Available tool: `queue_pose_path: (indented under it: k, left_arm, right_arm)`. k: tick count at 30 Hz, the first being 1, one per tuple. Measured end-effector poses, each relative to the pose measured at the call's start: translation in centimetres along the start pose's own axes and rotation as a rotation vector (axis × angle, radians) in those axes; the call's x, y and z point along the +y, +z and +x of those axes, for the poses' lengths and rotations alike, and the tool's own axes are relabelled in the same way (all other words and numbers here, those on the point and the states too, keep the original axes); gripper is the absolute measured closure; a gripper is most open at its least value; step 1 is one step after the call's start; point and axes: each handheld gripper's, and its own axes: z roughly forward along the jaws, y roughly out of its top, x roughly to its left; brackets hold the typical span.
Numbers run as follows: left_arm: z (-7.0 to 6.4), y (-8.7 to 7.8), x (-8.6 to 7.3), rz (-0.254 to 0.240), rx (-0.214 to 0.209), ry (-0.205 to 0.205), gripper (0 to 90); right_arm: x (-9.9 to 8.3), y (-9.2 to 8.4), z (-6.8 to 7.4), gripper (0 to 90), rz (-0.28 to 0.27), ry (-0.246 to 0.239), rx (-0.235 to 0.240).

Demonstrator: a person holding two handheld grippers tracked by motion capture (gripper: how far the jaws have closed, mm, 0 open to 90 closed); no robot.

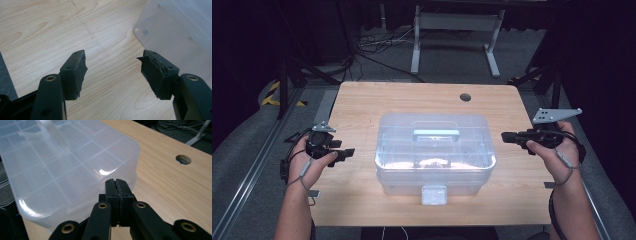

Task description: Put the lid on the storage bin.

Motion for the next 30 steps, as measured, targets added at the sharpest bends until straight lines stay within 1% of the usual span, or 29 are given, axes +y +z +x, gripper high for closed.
queue_pose_path:
  k: [2, 3, 4, 5, 6, 7, 9, 11, 15, 17, 18, 19, 20, 23, 25, 27, 29, 30]
  left_arm:
    - [0.0, 0.0, 0.1, 0.002, -0.001, 0.001, 37.1]
    - [0.0, 0.1, 0.1, 0.002, -0.001, 0.004, 37.1]
    - [-0.1, 0.1, 0.1, 0.003, -0.002, 0.004, 37.1]
    - [-0.1, 0.1, 0.1, 0.003, -0.002, 0.004, 37.1]
    - [-0.1, 0.2, 0.2, 0.002, -0.002, 0.004, 37.1]
    - [-0.1, 0.3, 0.2, 0.002, -0.003, 0.004, 37.0]
    - [-0.1, 0.4, 0.3, 0.004, -0.005, 0.006, 36.9]
    - [-0.1, 0.5, 0.5, 0.002, -0.006, 0.006, 36.9]
    - [-0.1, 0.8, 0.7, 0.0, -0.007, 0.011, 36.9]
    - [0.0, 0.9, 0.9, 0.001, -0.01, 0.012, 36.9]
    - [0.0, 1.0, 0.9, 0.001, -0.01, 0.013, 37.0]
    - [0.0, 1.1, 1.0, 0.0, -0.012, 0.011, 36.9]
    - [0.0, 1.2, 1.1, 0.002, -0.013, 0.017, 36.9]
    - [0.0, 1.5, 1.2, 0.004, -0.015, 0.02, 36.9]
    - [0.0, 1.6, 1.2, 0.004, -0.016, 0.016, 36.9]
    - [0.0, 1.7, 1.3, 0.004, -0.016, 0.015, 36.8]
    - [0.0, 1.7, 1.3, 0.006, -0.016, 0.019, 36.7]
    - [0.0, 1.8, 1.3, 0.006, -0.015, 0.018, 36.7]
  right_arm:
    - [-0.2, 0.0, -0.4, 87.6, -0.014, 0.015, -0.018]
    - [-0.4, 0.0, -0.8, 87.5, -0.021, 0.027, -0.039]
    - [-0.5, 0.0, -1.0, 86.3, -0.032, 0.038, -0.05]
    - [-0.5, 0.0, -1.0, 86.3, -0.032, 0.038, -0.05]
    - [-0.7, -0.1, -1.4, 84.3, -0.045, 0.054, -0.063]
    - [-1.1, 0.0, -1.9, 83.2, -0.041, 0.074, -0.085]
    - [-1.4, 0.1, -2.4, 81.8, -0.044, 0.081, -0.107]
    - [-1.8, 0.2, -2.9, 79.5, -0.034, 0.094, -0.121]
    - [-2.5, 0.5, -3.7, 72.7, -0.038, 0.101, -0.16]
    - [-3.0, 0.7, -4.2, 66.5, -0.031, 0.108, -0.184]
    - [-3.1, 0.9, -4.4, 64.7, -0.027, 0.111, -0.193]
    - [-3.4, 1.0, -4.7, 62.6, -0.027, 0.106, -0.203]
    - [-3.7, 1.1, -5.0, 58.9, -0.029, 0.106, -0.213]
    - [-4.4, 1.6, -6.0, 52.6, -0.037, 0.104, -0.222]
    - [-4.8, 1.9, -6.4, 47.7, -0.037, 0.115, -0.226]
    - [-5.3, 2.3, -6.9, 47.0, -0.036, 0.124, -0.226]
    - [-5.8, 2.8, -7.5, 44.2, -0.028, 0.123, -0.233]
    - [-5.8, 2.8, -7.5, 44.2, -0.028, 0.123, -0.233]
